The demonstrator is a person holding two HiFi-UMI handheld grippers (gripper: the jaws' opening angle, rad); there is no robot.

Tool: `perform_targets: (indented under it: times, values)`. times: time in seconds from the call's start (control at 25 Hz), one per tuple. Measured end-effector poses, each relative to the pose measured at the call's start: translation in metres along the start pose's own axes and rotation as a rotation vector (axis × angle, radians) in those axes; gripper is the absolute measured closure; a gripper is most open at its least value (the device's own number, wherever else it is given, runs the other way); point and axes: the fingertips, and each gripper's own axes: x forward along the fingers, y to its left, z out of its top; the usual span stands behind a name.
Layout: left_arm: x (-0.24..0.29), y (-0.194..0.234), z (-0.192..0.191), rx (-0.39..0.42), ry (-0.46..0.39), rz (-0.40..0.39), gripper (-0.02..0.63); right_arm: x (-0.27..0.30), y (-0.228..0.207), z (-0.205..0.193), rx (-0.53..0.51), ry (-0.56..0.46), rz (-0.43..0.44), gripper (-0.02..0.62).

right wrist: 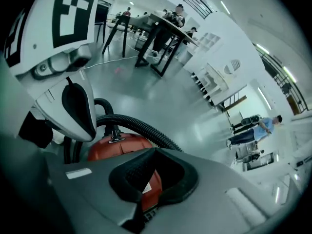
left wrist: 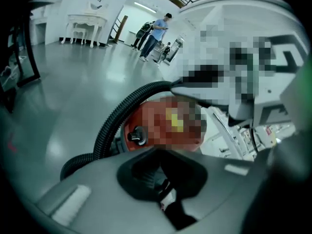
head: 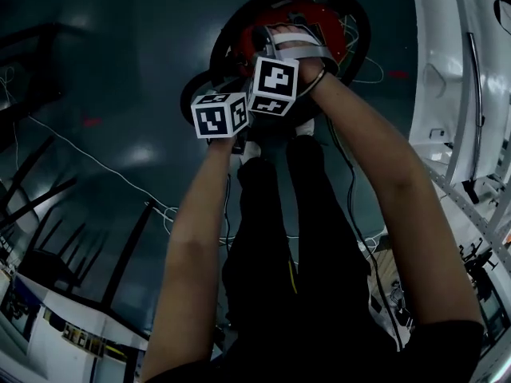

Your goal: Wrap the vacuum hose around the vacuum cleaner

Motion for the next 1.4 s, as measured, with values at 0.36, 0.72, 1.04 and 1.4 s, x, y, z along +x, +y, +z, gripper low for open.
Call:
perform_targets:
  times: [0.36, 0.72, 1.04, 1.4]
  values:
    - [-0.015, -0.025, 0.031, 0.056, -0.053, -0.024, 0.597, -0.03, 0.004, -0.052, 0.267, 0.051, -0.017, 0.6]
    - [-0.047, -0.049, 0.041, 0.145, -0.115, -0.042, 0.597, -0.081, 0.005, -0.076, 0.601, 0.032, -0.136, 0.601]
    - [-0.08, -0.078, 0.043, 0.225, -0.127, -0.068, 0.597, -0.127, 0.013, -0.087, 0.972, -0.006, -0.2, 0.601]
    - [-0.161, -0.098, 0.037, 0.248, -0.126, -0.07, 0.597, -0.219, 0.019, -0.062, 1.28, -0.094, -0.273, 0.601]
